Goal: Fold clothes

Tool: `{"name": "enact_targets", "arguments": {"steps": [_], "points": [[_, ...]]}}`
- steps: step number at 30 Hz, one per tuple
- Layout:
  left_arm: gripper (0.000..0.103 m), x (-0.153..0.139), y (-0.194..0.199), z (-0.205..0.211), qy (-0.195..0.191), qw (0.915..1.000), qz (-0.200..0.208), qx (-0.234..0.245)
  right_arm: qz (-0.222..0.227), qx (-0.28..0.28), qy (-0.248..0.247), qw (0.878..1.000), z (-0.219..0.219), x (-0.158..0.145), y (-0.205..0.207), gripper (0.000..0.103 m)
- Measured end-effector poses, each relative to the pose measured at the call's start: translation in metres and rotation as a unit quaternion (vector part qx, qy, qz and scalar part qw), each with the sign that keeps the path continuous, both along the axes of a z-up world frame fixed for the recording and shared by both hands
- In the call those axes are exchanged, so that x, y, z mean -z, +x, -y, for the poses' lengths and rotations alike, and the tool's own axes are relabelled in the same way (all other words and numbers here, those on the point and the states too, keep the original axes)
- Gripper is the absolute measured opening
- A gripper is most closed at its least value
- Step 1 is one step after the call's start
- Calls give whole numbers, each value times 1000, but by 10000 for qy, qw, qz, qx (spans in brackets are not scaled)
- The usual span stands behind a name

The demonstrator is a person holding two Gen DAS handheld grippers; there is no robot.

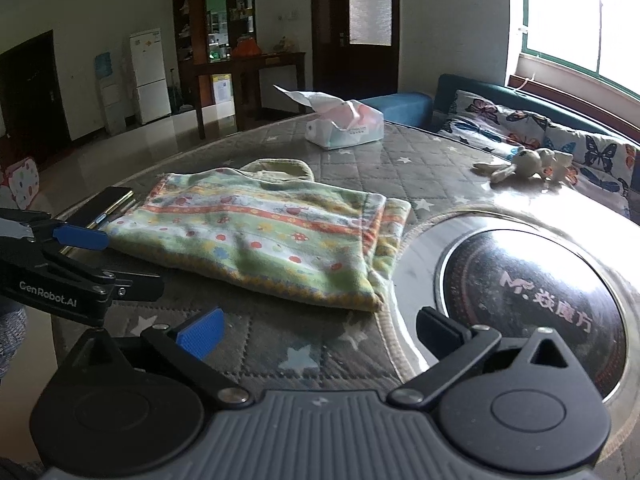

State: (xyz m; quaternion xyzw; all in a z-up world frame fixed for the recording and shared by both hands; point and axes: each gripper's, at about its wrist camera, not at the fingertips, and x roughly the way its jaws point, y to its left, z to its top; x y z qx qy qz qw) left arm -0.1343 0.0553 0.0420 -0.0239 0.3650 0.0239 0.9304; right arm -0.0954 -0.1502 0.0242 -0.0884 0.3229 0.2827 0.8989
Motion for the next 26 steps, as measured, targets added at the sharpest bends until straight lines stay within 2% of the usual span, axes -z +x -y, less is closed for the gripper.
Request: {"name": "enact_targets", "arguments": {"steps": [15,26], "points": [[103,8,-1,11,-52,9999,-112,111,-50,533,-2,9986,37,7,-6,103],[103,9,-1,3,-68,9999,-99,-112,-97,648,85,9978,46,11,-11,103]]}}
